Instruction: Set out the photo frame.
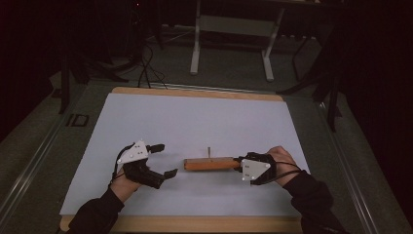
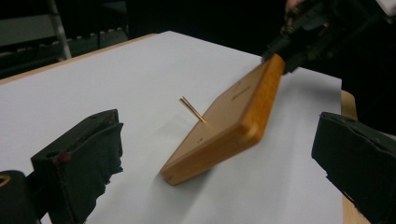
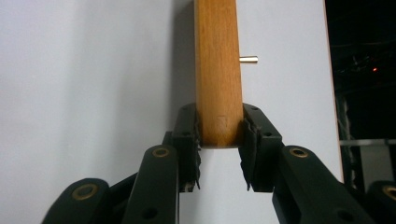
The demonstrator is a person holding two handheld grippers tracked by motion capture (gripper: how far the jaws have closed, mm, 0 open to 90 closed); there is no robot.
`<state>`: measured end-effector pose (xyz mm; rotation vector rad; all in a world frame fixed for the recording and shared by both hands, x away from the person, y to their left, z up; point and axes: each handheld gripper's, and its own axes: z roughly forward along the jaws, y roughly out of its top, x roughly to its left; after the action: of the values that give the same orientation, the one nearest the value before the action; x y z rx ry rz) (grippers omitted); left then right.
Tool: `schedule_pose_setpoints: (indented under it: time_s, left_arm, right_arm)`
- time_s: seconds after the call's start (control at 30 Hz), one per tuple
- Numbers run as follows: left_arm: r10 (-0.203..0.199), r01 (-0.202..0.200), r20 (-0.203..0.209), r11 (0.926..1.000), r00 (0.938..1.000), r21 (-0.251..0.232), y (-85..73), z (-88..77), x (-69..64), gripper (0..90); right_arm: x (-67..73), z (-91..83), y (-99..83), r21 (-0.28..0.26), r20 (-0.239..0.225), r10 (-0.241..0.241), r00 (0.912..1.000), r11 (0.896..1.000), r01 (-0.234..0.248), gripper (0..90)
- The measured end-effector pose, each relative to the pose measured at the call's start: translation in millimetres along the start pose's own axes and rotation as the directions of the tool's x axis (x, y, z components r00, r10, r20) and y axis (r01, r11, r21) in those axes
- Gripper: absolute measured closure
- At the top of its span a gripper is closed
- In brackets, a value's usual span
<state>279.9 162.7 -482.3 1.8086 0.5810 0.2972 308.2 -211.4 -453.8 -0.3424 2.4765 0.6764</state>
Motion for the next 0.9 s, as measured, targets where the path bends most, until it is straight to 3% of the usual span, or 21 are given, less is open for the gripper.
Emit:
schedule_pose_setpoints:
  time_s: [0.27,0.47,0.7,0.9]
  left_arm:
    - [0.012,-0.012,0.006,0.9999,0.9999,0.011,-9.5,5.0,-2.6,2.2]
    - [0.001,-0.001,0.004,0.9998,1.0,0.02,-14.0,7.1,-0.4,2.2]
    - [-0.014,0.013,0.014,0.9997,0.9998,0.02,-19.0,8.9,1.0,2.2]
    - [-0.015,0.015,0.027,0.9998,0.9995,0.012,-21.7,9.8,1.6,2.2]
  right_arm:
    - [-18.6,2.0,-1.8,-0.004,-0.058,0.063,0.9963,0.998,-0.063,69.5]
    - [-35.1,5.1,-5.6,-0.017,-0.107,0.132,0.9854,0.991,-0.134,69.0]
    - [-49.2,10.5,-11.1,-0.037,-0.132,0.224,0.9656,0.972,-0.231,67.8]
    - [-60.7,16.7,-14.0,-0.037,-0.143,0.299,0.9435,0.951,-0.307,66.5]
